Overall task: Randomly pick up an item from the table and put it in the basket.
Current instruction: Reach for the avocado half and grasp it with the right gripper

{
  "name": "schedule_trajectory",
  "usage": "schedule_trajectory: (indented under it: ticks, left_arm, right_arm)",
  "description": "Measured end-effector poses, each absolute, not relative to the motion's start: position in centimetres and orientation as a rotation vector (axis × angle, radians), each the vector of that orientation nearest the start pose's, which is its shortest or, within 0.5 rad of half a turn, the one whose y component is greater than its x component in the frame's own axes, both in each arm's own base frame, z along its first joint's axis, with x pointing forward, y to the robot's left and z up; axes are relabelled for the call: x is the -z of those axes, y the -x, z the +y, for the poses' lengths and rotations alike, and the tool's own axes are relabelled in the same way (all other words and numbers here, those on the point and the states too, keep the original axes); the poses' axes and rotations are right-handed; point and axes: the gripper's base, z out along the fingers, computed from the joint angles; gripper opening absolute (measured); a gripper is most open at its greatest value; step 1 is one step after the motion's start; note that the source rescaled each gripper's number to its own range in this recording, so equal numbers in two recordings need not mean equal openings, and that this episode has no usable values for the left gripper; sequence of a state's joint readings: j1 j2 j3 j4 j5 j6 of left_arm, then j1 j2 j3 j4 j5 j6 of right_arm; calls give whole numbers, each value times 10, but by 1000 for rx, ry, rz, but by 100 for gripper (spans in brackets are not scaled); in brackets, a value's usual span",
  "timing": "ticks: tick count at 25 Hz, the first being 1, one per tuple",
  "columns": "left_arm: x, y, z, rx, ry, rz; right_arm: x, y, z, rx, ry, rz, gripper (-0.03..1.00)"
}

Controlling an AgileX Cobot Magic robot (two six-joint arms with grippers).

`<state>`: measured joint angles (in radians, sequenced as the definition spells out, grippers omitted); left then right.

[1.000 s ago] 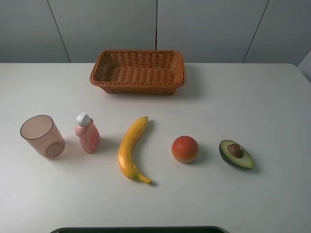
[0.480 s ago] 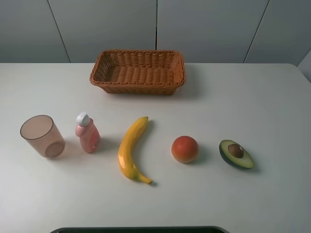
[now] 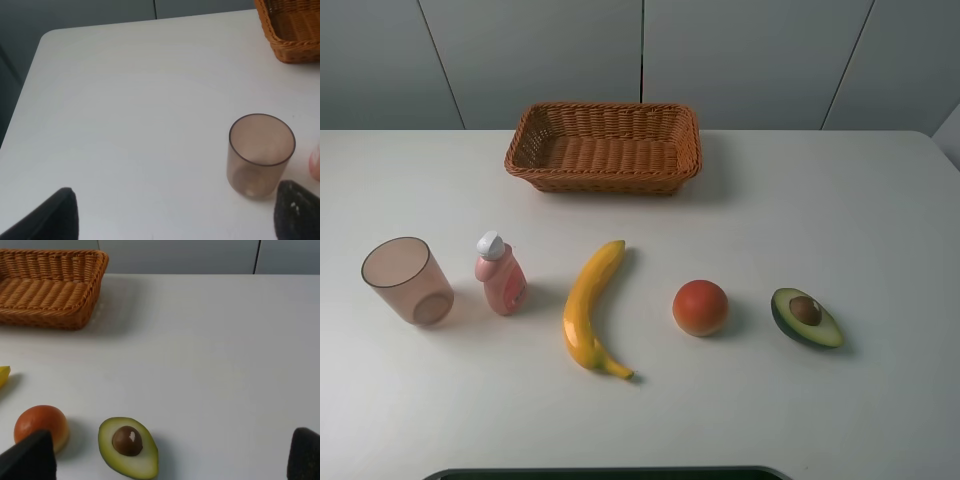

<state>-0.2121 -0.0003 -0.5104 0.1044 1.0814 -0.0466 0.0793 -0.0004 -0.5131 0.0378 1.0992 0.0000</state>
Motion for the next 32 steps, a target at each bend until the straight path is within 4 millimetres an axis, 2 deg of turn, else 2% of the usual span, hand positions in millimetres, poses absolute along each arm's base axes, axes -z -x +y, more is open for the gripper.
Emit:
schedule_trajectory:
  ticks: [25, 29, 32]
  left_arm:
    - [-279, 5, 10, 36, -163, 2043]
    - [-279, 5, 10, 36, -163, 2043]
    - [-279, 5, 10, 36, -163, 2043]
  right_arm:
    - [-278, 9, 6, -170, 55, 2067, 99]
    - [-297, 7, 5, -153, 42, 2071, 100]
    - [-322, -11, 4, -117, 39, 2132, 100]
